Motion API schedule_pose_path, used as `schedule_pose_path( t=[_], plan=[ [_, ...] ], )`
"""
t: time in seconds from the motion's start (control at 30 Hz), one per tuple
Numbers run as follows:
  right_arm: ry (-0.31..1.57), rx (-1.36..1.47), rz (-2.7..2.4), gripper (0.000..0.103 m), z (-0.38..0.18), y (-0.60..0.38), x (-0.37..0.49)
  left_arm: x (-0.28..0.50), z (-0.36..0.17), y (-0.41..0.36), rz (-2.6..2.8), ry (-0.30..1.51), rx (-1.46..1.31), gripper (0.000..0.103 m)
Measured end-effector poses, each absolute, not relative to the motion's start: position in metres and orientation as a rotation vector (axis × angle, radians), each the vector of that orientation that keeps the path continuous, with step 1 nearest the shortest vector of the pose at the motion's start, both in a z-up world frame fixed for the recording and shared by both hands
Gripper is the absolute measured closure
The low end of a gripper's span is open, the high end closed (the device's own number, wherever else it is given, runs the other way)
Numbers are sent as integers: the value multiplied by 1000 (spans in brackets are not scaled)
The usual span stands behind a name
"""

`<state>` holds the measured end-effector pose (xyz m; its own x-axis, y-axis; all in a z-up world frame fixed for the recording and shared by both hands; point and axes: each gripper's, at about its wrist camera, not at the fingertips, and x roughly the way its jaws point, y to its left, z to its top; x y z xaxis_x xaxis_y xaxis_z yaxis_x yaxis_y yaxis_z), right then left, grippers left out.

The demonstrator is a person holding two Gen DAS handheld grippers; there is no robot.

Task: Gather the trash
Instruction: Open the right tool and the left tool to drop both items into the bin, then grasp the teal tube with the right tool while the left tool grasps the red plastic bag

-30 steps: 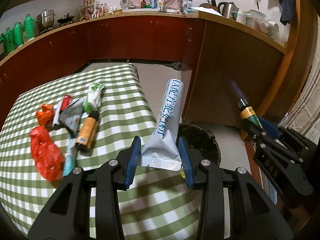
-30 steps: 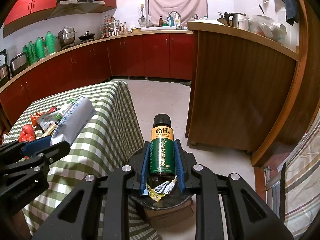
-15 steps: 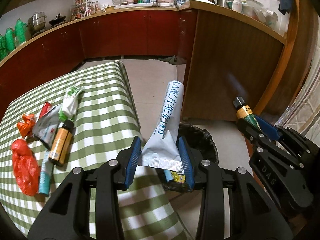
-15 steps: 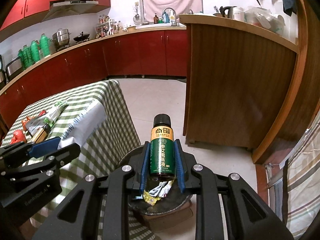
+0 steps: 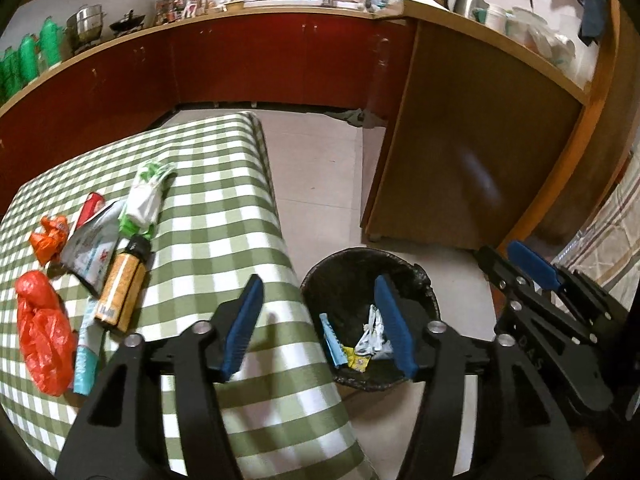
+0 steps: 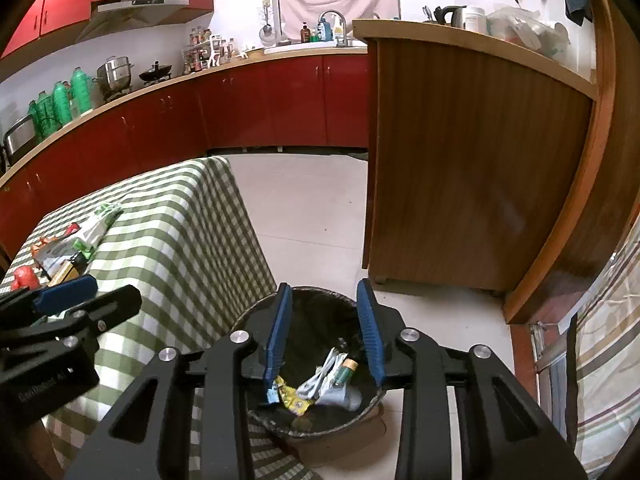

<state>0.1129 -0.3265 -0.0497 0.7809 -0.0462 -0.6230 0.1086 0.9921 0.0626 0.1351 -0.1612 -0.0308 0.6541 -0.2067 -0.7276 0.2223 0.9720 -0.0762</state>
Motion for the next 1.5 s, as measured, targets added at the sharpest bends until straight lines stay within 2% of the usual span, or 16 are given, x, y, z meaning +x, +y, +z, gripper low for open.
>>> schedule_pose_path(
  t=[0.4,0.6,1.33,1.5],
  plan=[
    [674,77,7,41,-37,-271,98,101,-18,-85,-114,799,1,36],
    [675,52,63,37,-30,-232,95,84,-12,-37,-33,793,-17,33],
    [716,-46,266,37,-30,-102,95,56,-18,87,164,804,-87,32],
    [751,-71,281,48,-36,-87,100,56,-20,99,167,807,-101,32]
  ],
)
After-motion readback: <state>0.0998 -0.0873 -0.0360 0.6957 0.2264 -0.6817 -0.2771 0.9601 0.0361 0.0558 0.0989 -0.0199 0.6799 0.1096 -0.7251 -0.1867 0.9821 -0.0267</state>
